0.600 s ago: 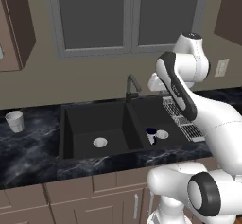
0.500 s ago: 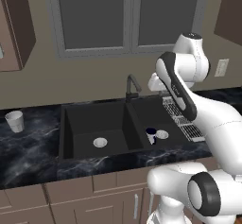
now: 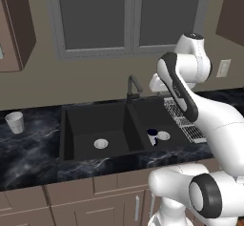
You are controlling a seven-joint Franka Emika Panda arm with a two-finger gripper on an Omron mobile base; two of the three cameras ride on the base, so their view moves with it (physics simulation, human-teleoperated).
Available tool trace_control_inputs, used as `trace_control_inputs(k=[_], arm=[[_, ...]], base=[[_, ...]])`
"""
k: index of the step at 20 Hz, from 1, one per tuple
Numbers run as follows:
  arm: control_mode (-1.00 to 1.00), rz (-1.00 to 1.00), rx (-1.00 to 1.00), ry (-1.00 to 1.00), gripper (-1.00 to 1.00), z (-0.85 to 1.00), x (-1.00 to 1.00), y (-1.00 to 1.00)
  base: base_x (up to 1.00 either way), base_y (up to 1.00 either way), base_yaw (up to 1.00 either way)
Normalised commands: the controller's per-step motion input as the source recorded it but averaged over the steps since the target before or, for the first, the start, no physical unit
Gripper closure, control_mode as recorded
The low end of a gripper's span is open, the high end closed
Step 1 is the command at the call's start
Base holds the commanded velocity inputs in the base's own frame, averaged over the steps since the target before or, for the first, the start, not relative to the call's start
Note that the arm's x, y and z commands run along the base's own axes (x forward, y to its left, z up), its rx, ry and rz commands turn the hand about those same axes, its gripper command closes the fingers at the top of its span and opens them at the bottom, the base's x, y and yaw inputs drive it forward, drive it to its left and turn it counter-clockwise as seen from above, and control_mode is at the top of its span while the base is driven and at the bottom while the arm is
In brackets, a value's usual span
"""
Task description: Move any existing items from the left basin to the right basin for drying. Then move the glass cup from the counter to the left basin of the sink for washing.
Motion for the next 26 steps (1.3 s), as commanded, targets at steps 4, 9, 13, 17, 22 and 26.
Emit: trace_control_inputs(k=[4, 9, 13, 17, 22, 26], arm=[[1.0, 0.0, 0.0, 0.0, -1.0, 0.0, 0.0, 0.0], [1.0, 0.0, 0.0, 0.0, -1.0, 0.0, 0.0, 0.0], [1.0, 0.0, 0.0, 0.0, -1.0, 0.0, 0.0, 0.0], [1.0, 0.0, 0.0, 0.0, -1.0, 0.0, 0.0, 0.0], [1.0, 0.0, 0.0, 0.0, -1.0, 0.0, 0.0, 0.0], [1.0, 0.0, 0.0, 0.0, -1.0, 0.0, 0.0, 0.0]], base=[[-0.29, 0.25, 0.0], [-0.37, 0.41, 0.0], [-0.35, 0.38, 0.0], [-0.02, 0.26, 0.0], [0.0, 0.23, 0.0], [0.0, 0.4, 0.0]])
